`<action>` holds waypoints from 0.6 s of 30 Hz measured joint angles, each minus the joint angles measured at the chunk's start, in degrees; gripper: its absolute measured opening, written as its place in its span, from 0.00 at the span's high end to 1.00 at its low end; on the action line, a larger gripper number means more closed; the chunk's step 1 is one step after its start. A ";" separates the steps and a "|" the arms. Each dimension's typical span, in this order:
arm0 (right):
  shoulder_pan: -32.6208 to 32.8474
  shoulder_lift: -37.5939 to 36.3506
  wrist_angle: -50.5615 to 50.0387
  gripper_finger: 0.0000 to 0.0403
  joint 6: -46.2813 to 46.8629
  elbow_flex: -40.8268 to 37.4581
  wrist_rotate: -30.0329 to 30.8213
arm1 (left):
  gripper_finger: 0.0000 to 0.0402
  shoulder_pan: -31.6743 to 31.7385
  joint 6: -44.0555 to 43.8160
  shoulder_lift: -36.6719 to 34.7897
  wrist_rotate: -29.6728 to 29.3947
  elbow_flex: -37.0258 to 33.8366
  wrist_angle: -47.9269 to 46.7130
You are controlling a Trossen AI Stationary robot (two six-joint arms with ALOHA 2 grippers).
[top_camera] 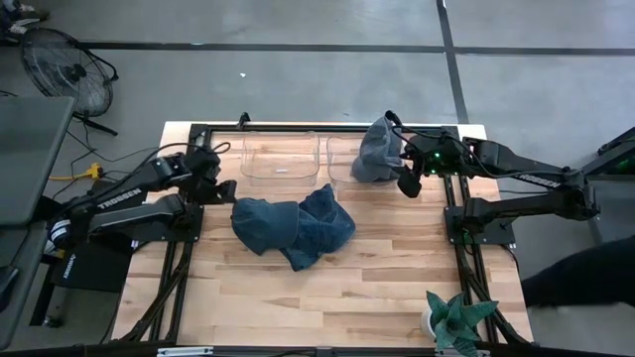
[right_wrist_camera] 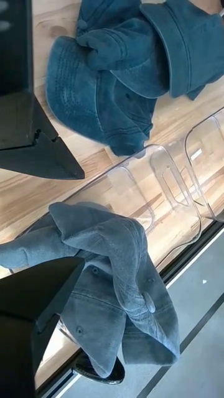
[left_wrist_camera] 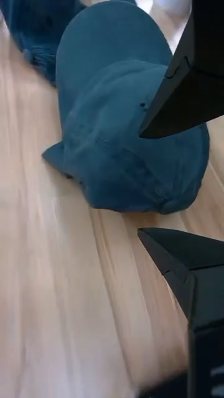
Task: Pick & Place hat
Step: Put the left blue cap into the left transparent bin
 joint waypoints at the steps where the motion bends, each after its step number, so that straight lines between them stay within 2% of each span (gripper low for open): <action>1: 0.02 0.00 0.02 0.48 0.00 0.02 -0.02 | 0.39 0.00 -0.77 0.04 0.17 -1.01 0.82; 12: 0.02 0.00 -0.04 0.48 -0.46 0.00 -0.03 | 0.39 0.00 -2.01 0.02 3.06 -7.20 3.07; 18: 0.01 0.00 -0.04 0.48 -1.47 0.01 -0.04 | 0.39 0.00 -2.27 -0.34 8.69 -11.53 11.75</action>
